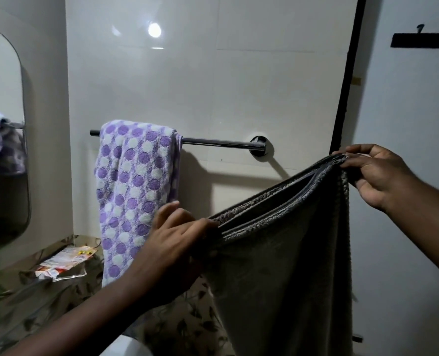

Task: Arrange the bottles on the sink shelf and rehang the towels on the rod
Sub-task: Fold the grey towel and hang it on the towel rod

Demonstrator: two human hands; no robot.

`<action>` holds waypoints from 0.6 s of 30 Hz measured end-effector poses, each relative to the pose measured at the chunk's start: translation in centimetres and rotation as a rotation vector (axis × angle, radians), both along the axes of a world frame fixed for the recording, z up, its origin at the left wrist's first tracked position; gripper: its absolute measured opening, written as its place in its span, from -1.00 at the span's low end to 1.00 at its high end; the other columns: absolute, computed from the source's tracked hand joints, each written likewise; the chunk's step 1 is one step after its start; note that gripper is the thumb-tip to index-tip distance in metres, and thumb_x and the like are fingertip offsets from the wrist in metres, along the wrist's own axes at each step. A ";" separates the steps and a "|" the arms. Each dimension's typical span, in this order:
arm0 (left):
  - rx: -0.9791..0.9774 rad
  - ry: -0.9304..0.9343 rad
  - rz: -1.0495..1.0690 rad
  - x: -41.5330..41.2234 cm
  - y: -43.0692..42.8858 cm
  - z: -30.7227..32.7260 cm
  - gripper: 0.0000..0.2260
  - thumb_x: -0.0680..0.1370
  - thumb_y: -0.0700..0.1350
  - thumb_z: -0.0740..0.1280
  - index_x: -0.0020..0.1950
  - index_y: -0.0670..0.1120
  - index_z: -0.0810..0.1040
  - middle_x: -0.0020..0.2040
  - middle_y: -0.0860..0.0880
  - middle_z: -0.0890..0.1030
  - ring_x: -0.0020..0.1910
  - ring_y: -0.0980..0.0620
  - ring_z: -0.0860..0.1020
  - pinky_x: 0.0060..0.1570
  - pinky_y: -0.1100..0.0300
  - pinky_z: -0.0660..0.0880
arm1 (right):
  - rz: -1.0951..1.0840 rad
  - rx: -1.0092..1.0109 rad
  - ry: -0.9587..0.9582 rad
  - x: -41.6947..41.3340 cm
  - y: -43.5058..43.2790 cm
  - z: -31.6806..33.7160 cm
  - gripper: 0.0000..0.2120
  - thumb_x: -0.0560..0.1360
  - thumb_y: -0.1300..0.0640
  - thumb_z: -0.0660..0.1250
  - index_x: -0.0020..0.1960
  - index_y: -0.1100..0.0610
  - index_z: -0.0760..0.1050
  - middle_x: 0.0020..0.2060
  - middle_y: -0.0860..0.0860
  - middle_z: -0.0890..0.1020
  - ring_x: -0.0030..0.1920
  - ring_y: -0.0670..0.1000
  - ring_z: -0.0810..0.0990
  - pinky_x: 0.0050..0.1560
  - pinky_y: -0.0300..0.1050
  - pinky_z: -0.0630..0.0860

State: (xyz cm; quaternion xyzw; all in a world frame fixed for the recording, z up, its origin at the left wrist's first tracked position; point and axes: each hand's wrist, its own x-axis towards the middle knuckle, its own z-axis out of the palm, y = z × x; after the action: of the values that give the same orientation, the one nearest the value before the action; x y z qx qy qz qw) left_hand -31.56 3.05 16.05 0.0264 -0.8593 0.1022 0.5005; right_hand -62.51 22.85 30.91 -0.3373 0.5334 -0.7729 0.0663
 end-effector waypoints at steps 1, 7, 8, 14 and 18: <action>0.007 0.040 -0.008 0.2 0.1 0.6 -0.74 0.53 0.04 0.35 0.19 0.04 0.54 -0.06 0.11 0.63 0.11 0.02 0.53 0.49 -0.10 0.18 | 0.000 0.000 -0.011 0.0 0.2 0.0 -0.63 0.45 0.59 0.20 -0.08 0.12 0.47 -0.31 0.01 0.75 -0.20 -0.03 0.72 -0.13 -0.22 0.67; 0.010 -0.115 -0.106 0.2 1.5 4.0 -0.72 0.65 0.06 0.18 0.36 0.18 0.48 0.01 0.18 0.62 0.14 0.10 0.48 0.37 0.03 0.23 | -0.021 -0.036 -0.031 -0.2 1.6 0.8 -0.63 0.45 0.59 0.21 -0.09 0.12 0.48 -0.36 0.00 0.73 -0.31 -0.06 0.71 -0.23 -0.23 0.65; -0.004 -0.111 -0.078 0.0 1.5 4.2 -0.75 0.64 0.08 0.20 0.30 0.19 0.50 -0.01 0.23 0.60 0.12 0.09 0.47 0.32 0.02 0.25 | -0.026 -0.036 -0.028 -0.3 1.8 0.9 -0.62 0.45 0.59 0.21 -0.09 0.11 0.48 -0.34 0.02 0.73 -0.30 -0.05 0.71 -0.19 -0.21 0.65; -0.037 -0.134 0.028 -1.2 0.2 4.3 -0.81 0.55 0.26 0.28 0.01 0.18 0.46 -0.12 0.25 0.57 0.05 0.14 0.48 0.20 -0.01 0.31 | -0.041 -0.021 -0.004 -0.8 2.9 1.7 -0.62 0.44 0.60 0.21 -0.07 0.13 0.48 -0.34 0.01 0.74 -0.25 -0.01 0.71 -0.09 -0.15 0.62; 0.214 -0.053 -0.237 0.3 1.0 5.7 -0.71 0.56 0.22 0.36 -0.11 0.00 0.51 -0.16 0.09 0.52 -0.14 0.07 0.54 -0.07 0.06 0.50 | -0.027 -0.018 -0.016 -1.0 4.1 2.0 -0.62 0.45 0.59 0.20 -0.05 0.12 0.48 -0.29 0.04 0.75 -0.17 0.03 0.70 -0.03 -0.12 0.61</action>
State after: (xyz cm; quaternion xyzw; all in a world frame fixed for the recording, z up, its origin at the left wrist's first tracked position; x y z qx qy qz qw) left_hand -31.30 4.09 21.78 -0.0248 -0.8752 -0.0490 0.4807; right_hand -63.47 26.97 32.89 -0.3244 0.5303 -0.7812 0.0570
